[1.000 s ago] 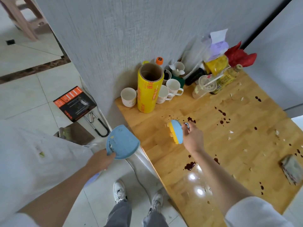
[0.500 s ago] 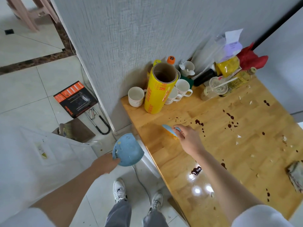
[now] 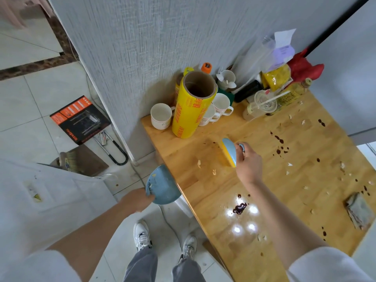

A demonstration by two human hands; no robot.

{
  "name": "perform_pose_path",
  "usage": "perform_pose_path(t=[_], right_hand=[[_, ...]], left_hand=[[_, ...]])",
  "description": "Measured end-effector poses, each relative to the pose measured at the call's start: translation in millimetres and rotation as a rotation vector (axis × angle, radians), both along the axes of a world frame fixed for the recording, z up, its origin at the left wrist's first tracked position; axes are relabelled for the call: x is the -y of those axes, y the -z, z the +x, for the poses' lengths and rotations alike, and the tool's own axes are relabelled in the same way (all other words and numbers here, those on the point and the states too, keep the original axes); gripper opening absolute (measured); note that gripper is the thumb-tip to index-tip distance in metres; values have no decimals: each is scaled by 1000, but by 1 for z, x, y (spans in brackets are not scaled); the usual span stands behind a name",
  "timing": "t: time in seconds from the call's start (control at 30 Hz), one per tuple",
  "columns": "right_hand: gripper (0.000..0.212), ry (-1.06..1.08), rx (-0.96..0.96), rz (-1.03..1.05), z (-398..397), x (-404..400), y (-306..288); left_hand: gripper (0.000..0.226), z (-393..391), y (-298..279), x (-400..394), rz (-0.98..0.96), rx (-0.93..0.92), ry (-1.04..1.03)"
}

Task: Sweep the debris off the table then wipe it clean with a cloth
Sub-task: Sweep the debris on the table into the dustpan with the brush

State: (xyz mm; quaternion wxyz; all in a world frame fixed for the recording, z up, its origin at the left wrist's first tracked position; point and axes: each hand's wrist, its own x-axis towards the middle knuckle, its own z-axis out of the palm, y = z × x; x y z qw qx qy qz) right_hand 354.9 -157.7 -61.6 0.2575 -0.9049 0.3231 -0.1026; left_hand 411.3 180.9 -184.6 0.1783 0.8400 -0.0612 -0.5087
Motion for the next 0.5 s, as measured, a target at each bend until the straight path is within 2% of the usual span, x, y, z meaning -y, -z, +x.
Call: perform_pose_path(t=[0.1,0.33,0.4,0.5], right_hand=[[28,-36,17,-8,12,-3,3],[19,-380,-20,-91,-13,-10,9],[19,-354,1,-103,-23,-5,4],[24,-163,35,-129,-24,12,-2]], left_hand=[[25,0,3,0,0,-3,1],[23,2,1,0,-29,-35,-24],[24,3,1,1,-35,-31,-11],[25,3,1,5,-30,-6,18]])
